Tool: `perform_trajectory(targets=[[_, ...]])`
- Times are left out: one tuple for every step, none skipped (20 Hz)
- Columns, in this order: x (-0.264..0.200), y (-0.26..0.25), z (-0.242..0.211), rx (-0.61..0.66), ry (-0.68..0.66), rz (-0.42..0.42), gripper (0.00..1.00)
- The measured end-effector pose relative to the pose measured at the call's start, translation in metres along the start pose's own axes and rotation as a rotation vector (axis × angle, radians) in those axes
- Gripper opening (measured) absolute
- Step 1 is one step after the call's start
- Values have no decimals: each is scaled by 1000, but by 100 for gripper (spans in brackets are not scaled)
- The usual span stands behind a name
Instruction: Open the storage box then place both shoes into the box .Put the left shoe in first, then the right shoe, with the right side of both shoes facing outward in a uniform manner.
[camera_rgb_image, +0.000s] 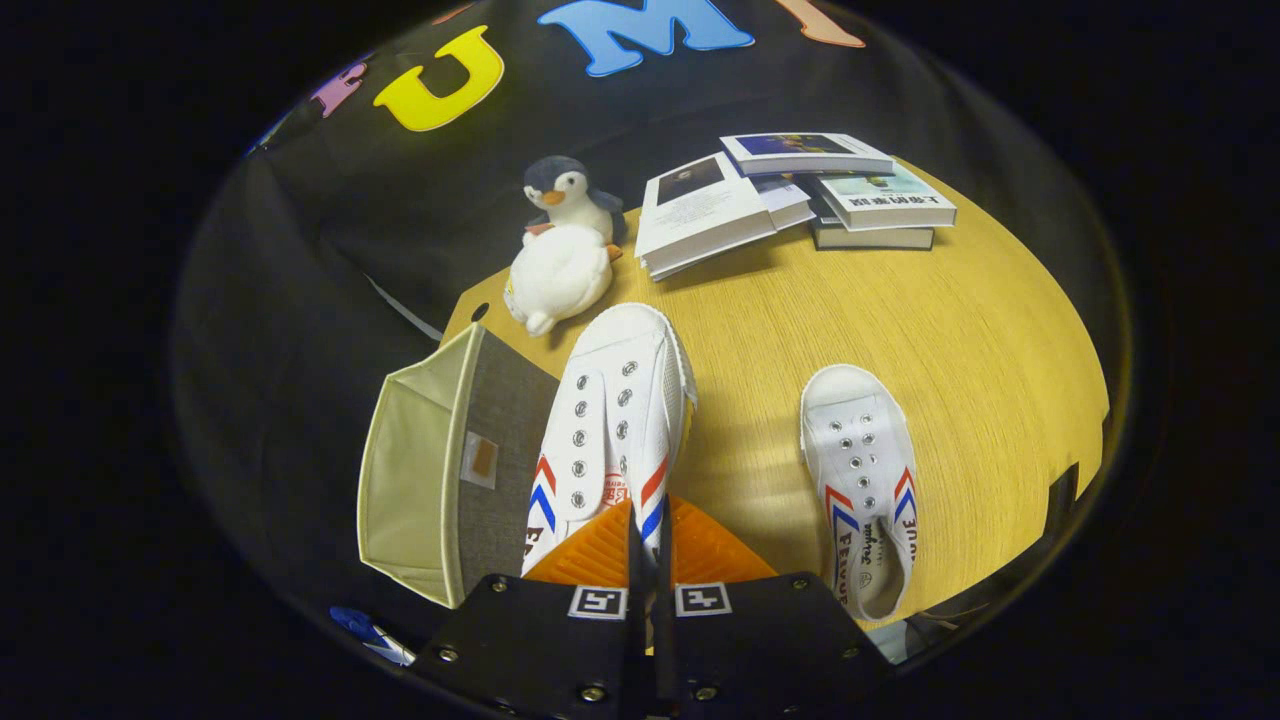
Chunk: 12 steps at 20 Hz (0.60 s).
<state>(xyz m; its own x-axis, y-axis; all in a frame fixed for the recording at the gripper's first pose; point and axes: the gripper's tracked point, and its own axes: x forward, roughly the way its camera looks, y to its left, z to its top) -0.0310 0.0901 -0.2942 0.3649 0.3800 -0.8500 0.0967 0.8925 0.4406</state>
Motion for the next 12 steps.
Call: perform_trajectory(targets=[[-5,7,5,0,-14,6,3],[-9,14,9,-9,-16,13,3],[-13,21,13,-13,-23,20,3],[-17,28,17,-19,-28,31,4],[-20,37,21,-21,-32,46,3],[-22,46,25,-25,-38,61,4],[-25,54,27,-26,-38,73,3],[-26,62,30,-25,-35,86,4],[-26,71,32,-23,-36,98,3],[-27,79,34,-28,-34,108,3],[-27,87,35,-36,-33,116,3],[-21,91,39,-43,-33,123,3]])
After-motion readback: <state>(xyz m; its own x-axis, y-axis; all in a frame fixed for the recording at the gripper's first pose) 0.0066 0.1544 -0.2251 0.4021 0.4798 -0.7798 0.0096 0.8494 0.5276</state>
